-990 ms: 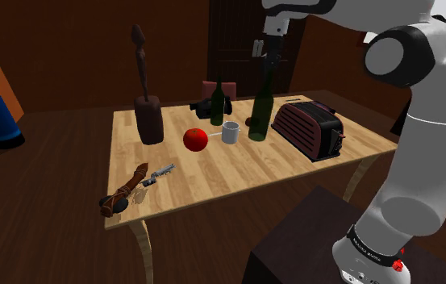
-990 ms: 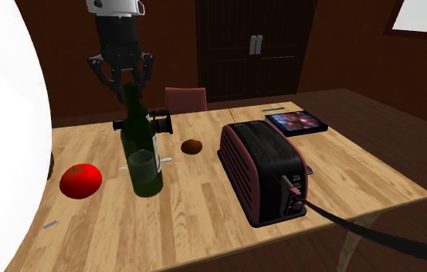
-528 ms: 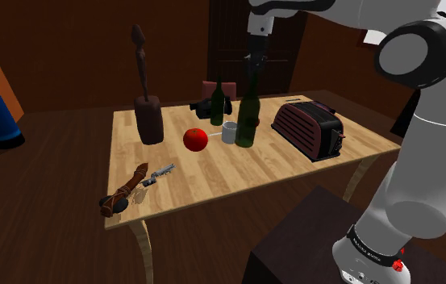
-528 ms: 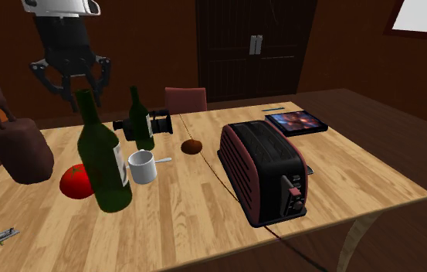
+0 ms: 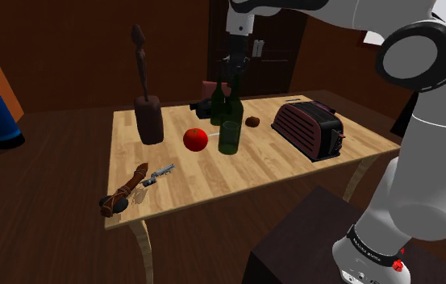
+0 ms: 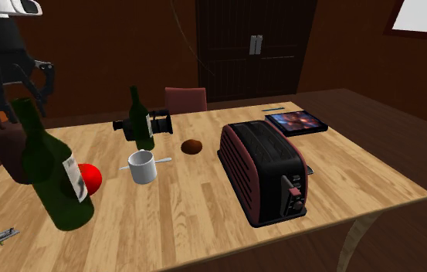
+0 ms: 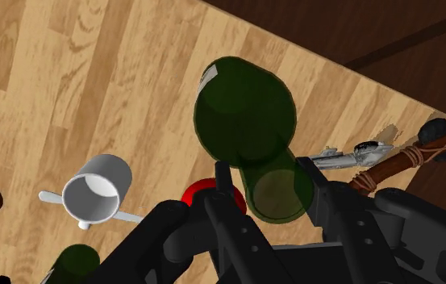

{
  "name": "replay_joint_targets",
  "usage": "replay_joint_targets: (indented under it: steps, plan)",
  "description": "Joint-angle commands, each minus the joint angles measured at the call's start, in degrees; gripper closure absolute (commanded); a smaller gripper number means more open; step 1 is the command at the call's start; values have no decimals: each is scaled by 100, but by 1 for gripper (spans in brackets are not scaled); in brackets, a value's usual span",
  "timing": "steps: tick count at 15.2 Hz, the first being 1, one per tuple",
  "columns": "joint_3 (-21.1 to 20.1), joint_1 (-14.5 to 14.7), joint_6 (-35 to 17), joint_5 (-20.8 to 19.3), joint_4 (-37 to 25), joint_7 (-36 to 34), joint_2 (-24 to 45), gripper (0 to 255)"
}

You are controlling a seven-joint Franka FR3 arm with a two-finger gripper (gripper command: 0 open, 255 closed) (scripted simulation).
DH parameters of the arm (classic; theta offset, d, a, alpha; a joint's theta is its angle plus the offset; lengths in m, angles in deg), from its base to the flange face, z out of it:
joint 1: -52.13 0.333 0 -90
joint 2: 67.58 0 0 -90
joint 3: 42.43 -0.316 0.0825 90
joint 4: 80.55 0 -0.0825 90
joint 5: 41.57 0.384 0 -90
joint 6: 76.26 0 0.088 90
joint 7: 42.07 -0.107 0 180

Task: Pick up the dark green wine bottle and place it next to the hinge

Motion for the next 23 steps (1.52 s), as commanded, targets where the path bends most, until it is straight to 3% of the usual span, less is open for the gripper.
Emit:
replay_joint_targets:
  steps: [1,10,16,23]
  plan:
    - [-125,195,-30,-18,38,-321,-30,255]
    - [-542,833,172,14,-852,-1409,601,255]
    - [-783,1274,597,32,-2227,-2147,1510,255]
    - [-776,1320,-132,8,-1188,-2113,1200,255]
